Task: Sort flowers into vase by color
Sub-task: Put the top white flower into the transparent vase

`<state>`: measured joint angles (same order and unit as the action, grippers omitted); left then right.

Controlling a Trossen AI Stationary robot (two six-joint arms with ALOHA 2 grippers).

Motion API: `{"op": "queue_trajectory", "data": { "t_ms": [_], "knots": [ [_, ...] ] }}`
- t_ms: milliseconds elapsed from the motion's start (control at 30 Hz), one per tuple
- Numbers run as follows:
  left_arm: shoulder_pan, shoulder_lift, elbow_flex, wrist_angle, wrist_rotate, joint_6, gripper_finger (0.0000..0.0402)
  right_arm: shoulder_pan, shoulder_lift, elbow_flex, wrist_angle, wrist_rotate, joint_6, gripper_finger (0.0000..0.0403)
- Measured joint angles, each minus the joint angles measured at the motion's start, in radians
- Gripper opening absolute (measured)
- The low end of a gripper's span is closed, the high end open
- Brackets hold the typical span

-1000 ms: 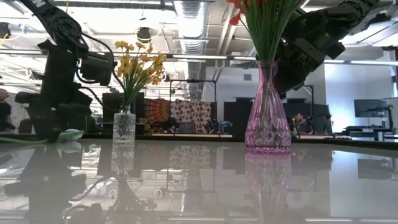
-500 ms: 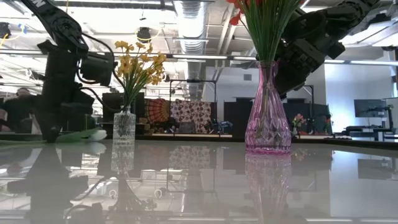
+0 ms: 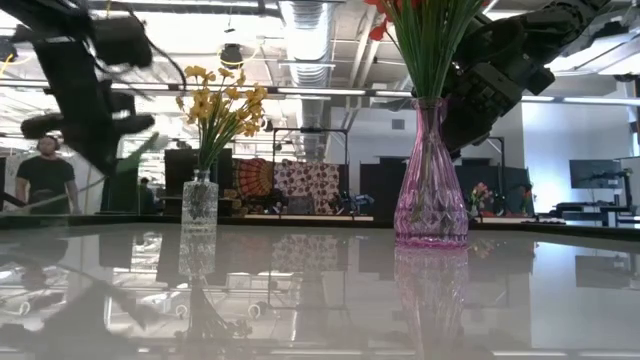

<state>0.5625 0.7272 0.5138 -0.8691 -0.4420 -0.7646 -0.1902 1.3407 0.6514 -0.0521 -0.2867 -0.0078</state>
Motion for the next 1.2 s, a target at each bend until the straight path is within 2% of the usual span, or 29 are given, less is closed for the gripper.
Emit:
{"op": "queue_trajectory", "data": {
  "t_ms": [300,400,567,733,967,1067,1200],
  "knots": [
    [0.000,-0.319,0.001,0.236,-0.088,0.163,0.0001,0.000,0.000,0.000,0.004,0.000,0.008,0.0228],
    [0.000,-0.397,0.002,0.359,-0.119,0.241,0.0001,0.000,0.000,0.000,0.006,0.000,0.027,0.0228],
    [0.000,-0.477,0.002,0.594,-0.114,0.403,0.0001,0.000,0.000,0.000,0.006,0.000,0.034,0.0228],
    [0.000,-0.468,-0.008,0.758,-0.120,0.521,0.0001,0.000,0.000,0.000,0.019,0.000,0.034,0.0228],
    [0.018,-0.399,-0.143,1.133,-0.118,0.652,0.0001,0.000,0.000,0.000,0.049,0.000,0.037,0.0228],
    [0.052,-0.371,-0.183,1.223,-0.116,0.657,0.0000,0.000,0.000,0.000,0.049,0.000,0.055,0.0228],
    [0.118,-0.316,-0.225,1.316,-0.040,0.614,0.0000,0.000,0.000,0.000,0.049,0.000,0.060,0.0228]
  ]
}}
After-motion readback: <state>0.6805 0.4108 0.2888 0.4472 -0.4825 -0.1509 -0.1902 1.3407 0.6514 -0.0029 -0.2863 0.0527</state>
